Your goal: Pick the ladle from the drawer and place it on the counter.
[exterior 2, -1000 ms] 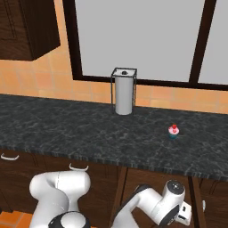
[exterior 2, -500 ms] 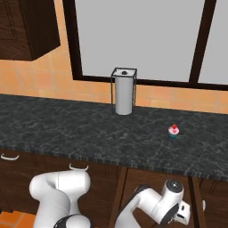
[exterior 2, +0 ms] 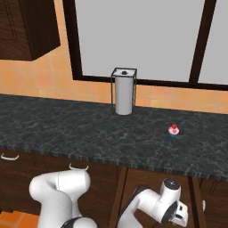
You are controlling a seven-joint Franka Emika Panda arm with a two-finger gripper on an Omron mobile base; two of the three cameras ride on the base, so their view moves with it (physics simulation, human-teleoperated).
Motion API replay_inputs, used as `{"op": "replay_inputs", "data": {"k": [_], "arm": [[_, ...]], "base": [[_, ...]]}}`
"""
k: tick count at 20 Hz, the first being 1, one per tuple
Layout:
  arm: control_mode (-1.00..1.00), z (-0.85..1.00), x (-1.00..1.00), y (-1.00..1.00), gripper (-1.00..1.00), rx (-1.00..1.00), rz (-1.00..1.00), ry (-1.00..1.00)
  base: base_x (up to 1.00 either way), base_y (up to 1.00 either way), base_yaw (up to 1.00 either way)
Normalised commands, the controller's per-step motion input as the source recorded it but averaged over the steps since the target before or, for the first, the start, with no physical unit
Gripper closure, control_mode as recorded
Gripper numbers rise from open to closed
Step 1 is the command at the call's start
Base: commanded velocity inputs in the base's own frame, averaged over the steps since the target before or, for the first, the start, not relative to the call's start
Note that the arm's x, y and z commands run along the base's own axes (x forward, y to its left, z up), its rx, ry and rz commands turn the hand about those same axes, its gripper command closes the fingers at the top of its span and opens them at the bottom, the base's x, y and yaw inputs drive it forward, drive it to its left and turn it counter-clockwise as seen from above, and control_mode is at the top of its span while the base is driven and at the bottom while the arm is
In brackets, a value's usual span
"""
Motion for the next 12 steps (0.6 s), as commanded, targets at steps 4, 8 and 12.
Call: {"op": "replay_inputs", "data": {"k": [4, 8, 12], "arm": [[-1.00, -0.09, 0.00, 0.02, -1.00, 0.00, 0.00, 0.08], [-1.00, -0.14, 0.00, 0.01, -1.00, 0.00, 0.00, 0.08], [-1.00, -0.16, 0.00, 0.01, -1.00, 0.00, 0.00, 0.06]], "base": [[0.00, 0.00, 0.00], [0.00, 0.00, 0.00], [0.00, 0.00, 0.00]]}}
